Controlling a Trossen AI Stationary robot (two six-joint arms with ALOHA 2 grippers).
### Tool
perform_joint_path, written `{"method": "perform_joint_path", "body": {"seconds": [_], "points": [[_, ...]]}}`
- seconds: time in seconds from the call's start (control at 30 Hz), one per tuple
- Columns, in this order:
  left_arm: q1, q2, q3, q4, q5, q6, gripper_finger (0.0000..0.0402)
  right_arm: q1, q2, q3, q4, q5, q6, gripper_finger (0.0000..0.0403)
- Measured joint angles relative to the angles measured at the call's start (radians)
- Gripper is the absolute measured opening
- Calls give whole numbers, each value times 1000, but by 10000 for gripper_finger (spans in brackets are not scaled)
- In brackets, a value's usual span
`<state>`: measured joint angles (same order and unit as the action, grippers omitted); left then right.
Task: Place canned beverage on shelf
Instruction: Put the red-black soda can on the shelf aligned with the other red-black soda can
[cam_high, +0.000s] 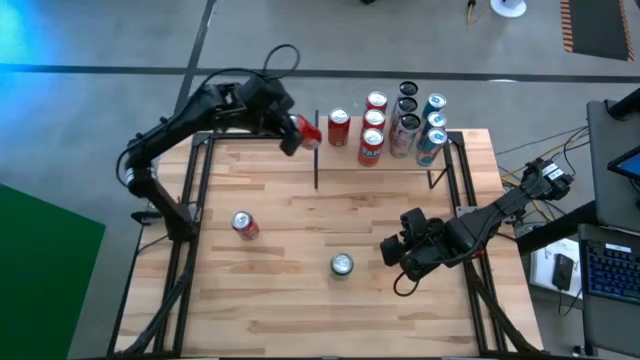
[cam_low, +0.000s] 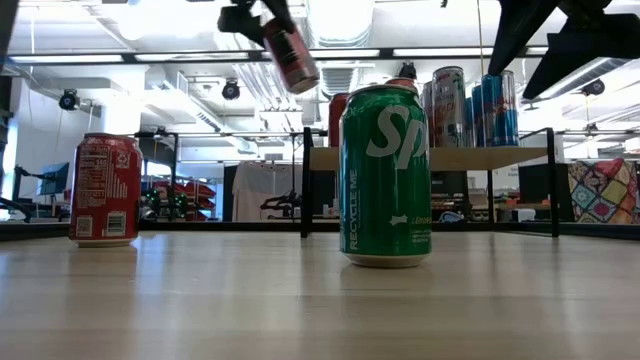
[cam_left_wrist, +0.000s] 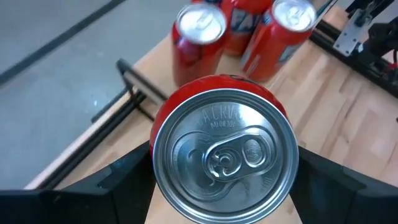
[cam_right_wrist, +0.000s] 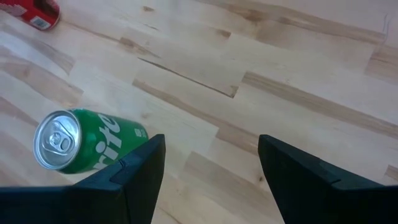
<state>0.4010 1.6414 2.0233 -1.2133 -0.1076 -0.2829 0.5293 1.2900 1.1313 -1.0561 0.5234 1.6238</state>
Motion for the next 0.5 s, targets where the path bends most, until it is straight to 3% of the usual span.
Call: {"method": "perform_joint_path", "body": {"seconds": [0.23, 0.5], "points": [[-35, 144, 154, -8, -10, 9, 289, 0, 0, 0, 0, 4, -1, 247], [-40, 239, 209, -45, -7, 13, 289, 1, 0, 0, 0, 26, 11, 247]]}}
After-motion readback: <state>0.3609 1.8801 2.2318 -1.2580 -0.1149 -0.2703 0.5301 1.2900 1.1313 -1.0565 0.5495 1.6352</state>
